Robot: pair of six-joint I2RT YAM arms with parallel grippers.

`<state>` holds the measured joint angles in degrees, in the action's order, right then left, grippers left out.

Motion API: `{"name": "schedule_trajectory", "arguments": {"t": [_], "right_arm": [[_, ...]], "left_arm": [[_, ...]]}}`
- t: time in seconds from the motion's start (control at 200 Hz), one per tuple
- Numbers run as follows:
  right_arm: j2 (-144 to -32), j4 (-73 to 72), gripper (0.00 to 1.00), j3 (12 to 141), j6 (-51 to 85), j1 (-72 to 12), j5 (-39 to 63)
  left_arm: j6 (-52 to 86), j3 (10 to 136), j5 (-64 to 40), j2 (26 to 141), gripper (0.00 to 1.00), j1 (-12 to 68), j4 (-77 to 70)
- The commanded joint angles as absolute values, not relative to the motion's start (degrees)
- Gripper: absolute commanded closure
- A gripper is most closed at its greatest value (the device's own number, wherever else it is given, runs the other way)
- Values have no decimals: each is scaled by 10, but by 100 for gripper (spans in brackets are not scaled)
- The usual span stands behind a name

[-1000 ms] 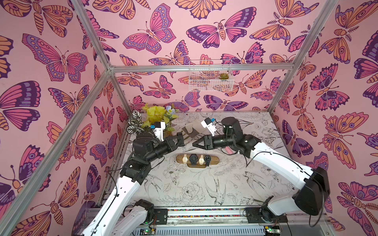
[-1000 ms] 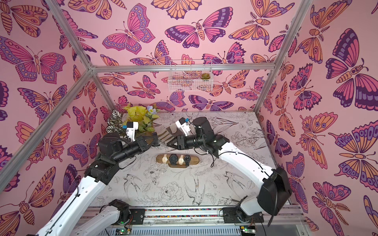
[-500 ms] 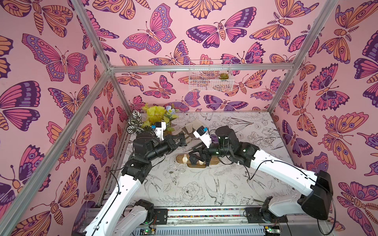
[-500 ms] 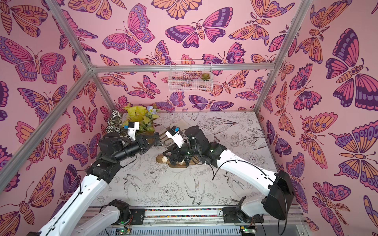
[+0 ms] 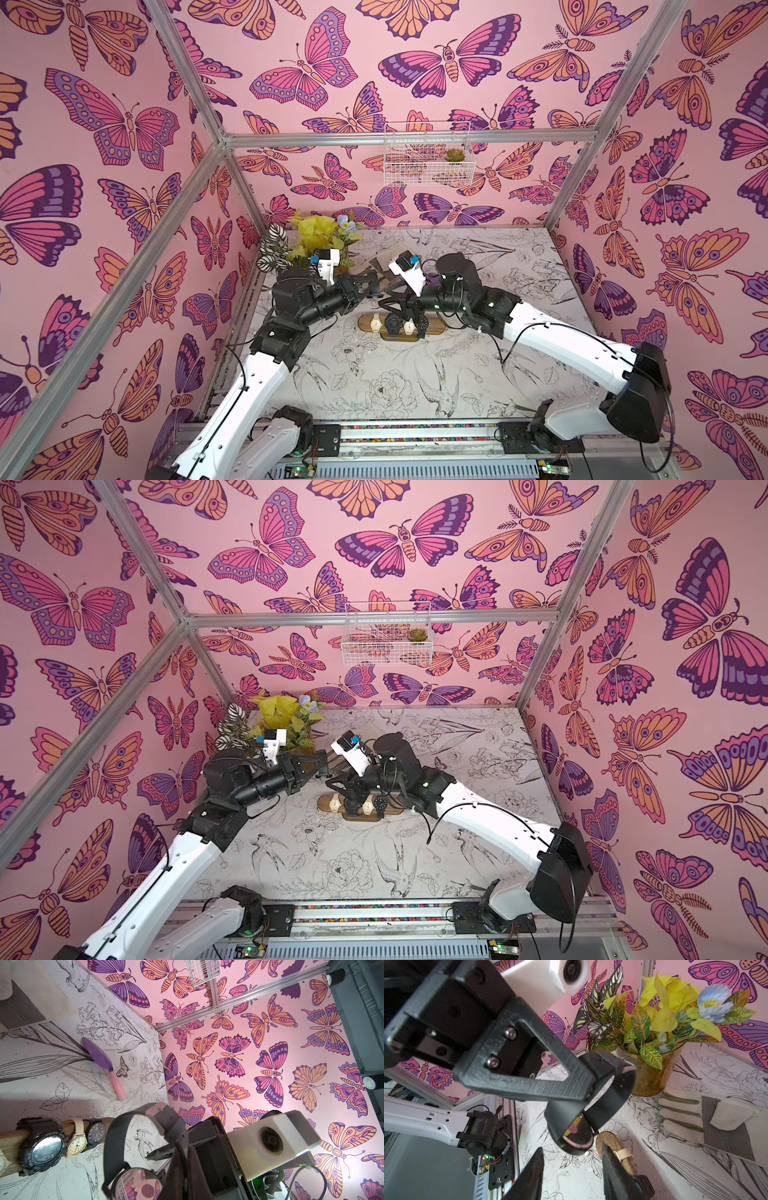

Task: Place watch on stand
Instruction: Pick up the watch at the center of the board.

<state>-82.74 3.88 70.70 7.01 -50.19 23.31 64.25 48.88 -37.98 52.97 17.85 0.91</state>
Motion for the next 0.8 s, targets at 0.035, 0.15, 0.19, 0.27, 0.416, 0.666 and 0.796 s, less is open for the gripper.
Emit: {"name": "schedule_trajectory", "arguments": {"t": [0.035,0.15,0.19,0.27,0.416,0.666,0.796], "right_arm": [[-847,24,54,742,60,-511,248],[-857,13,55,745,70,-513,256],[-858,10,56,744,74,-513,264],[-860,8,60,744,83,-513,279],[-859,-2,64,734,97,-513,293],[-859,-18,73,729,116,-513,313],[-860,-16,78,733,125,-512,332]], "left_arm": [[660,478,-402,540,100,174,-35],[665,475,-403,542,100,173,-41],[667,473,-404,541,100,172,-44],[670,471,-405,541,100,170,-47],[682,465,-410,542,100,165,-64],[699,454,-419,544,100,160,-87],[702,448,-419,539,100,156,-90]]}}
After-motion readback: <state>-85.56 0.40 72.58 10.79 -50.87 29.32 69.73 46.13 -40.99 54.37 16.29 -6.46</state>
